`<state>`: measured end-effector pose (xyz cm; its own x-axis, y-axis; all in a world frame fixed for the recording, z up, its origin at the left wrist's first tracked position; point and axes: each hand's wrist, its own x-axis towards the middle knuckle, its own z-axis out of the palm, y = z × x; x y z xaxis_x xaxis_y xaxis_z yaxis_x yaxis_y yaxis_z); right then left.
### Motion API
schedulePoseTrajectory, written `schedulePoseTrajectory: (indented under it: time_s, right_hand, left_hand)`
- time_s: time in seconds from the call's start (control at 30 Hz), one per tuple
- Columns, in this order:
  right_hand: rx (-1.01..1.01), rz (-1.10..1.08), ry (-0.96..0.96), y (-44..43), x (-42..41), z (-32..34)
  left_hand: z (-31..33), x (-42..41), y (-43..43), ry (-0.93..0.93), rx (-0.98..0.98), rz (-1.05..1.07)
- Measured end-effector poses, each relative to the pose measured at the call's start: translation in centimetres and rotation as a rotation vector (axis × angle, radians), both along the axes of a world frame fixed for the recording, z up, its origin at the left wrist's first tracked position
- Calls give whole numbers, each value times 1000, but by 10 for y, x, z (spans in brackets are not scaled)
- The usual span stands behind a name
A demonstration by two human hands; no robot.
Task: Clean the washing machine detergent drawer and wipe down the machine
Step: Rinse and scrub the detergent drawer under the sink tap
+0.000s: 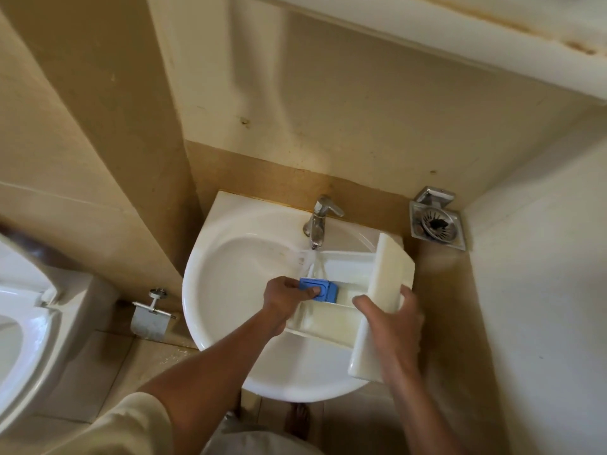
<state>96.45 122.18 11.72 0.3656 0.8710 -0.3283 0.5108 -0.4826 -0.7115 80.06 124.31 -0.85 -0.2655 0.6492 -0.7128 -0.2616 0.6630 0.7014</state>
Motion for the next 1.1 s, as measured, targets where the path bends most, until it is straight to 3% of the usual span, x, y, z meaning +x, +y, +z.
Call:
schedulePoseTrajectory:
  time_s: [0.17, 0.27, 0.4, 0.9, 1.1]
  right_hand:
    - [-87, -328, 468, -30, -4, -21]
    - [-124, -456, 590, -45, -16, -33]
    - [-112, -570, 646, -52, -25, -40]
    - [-235, -773, 1006, -50, -66, -43]
    - [-306, -715, 927, -47, -80, -60]
  left_hand:
    - [5, -13, 10, 59, 47, -87]
    - [8, -13, 19, 211, 44, -244]
    - [15, -5, 29, 376, 101, -351]
    - [46, -17, 66, 561, 299, -466]
    - [39, -23, 61, 615, 372, -499]
